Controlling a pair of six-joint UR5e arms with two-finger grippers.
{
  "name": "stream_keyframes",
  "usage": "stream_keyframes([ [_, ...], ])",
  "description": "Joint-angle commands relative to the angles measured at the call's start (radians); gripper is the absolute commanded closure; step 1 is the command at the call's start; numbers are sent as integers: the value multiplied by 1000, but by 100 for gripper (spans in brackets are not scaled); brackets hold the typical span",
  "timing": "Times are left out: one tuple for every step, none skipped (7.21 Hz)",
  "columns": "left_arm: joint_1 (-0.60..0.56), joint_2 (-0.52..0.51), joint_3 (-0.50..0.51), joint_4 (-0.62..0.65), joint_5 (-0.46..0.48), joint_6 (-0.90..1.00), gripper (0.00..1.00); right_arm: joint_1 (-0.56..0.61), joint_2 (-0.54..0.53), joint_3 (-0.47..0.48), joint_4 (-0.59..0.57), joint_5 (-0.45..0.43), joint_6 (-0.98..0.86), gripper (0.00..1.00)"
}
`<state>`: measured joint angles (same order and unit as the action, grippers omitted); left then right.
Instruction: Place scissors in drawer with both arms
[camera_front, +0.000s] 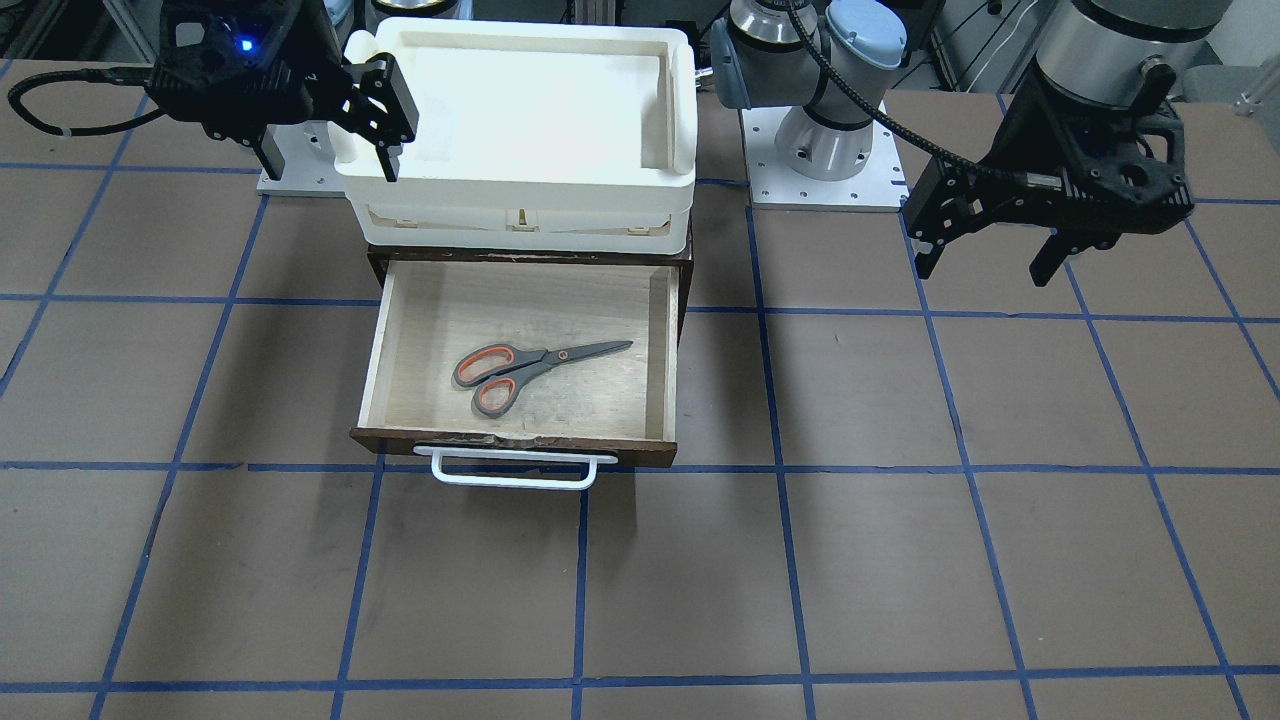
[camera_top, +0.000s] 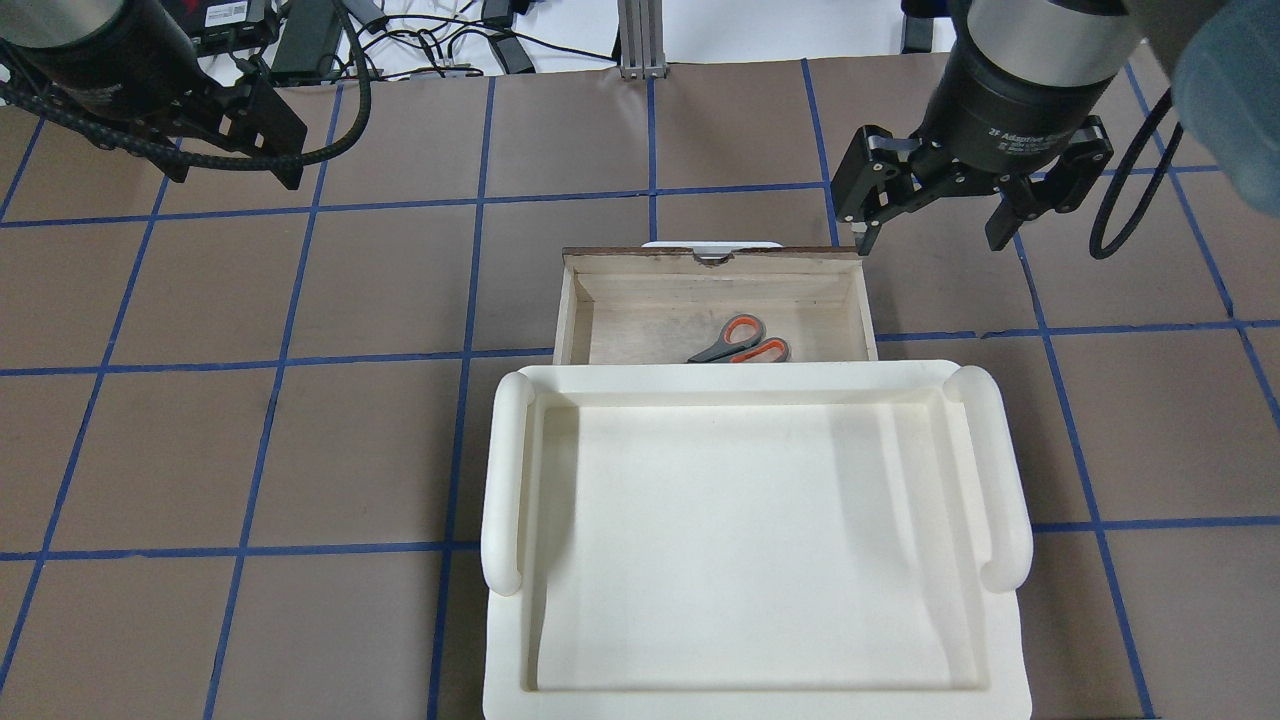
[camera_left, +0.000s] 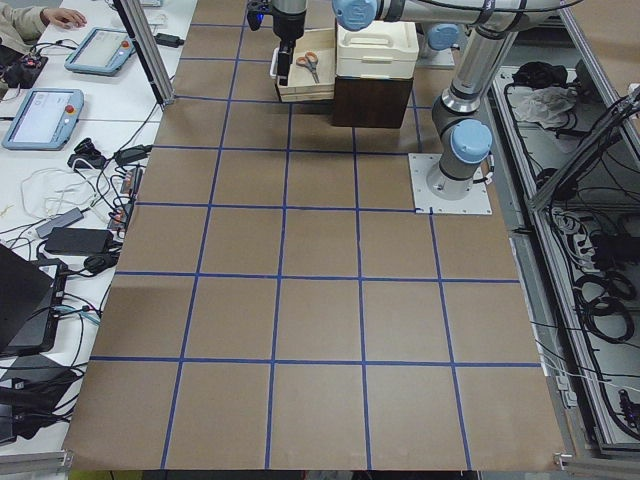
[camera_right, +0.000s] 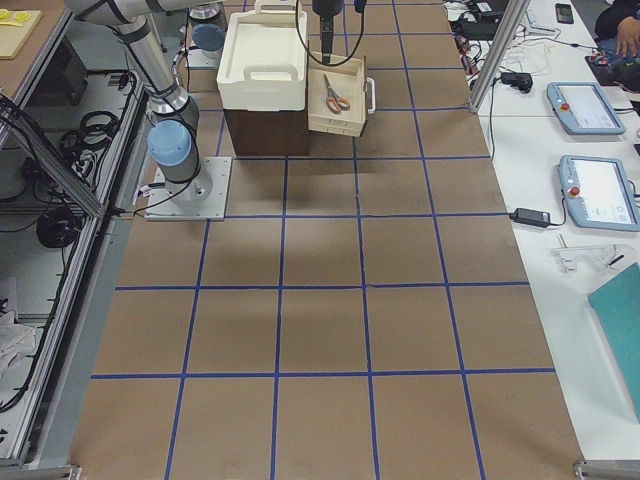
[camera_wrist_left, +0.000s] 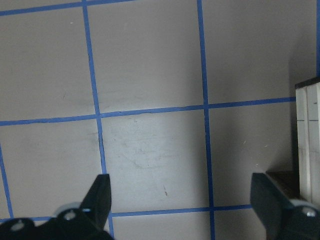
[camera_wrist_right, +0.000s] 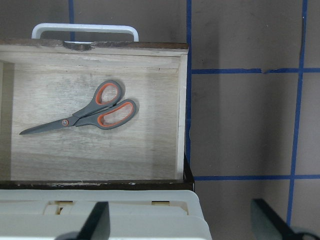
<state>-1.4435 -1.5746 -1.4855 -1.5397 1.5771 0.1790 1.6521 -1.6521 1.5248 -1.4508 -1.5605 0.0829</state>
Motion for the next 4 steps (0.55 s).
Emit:
stream_keyframes([
  [27,-1,-9,-2,-32,-61,0,0,0,0,-2,0,0,0],
  [41,-1,-13,1,-34,-61,0,0,0,0,-2,-1,0,0],
  [41,1,-21,4,-31,-70,0,0,0,0,-2,0,0,0],
  [41,2,-30,12,-28,-75,0,0,0,0,-2,-1,0,0],
])
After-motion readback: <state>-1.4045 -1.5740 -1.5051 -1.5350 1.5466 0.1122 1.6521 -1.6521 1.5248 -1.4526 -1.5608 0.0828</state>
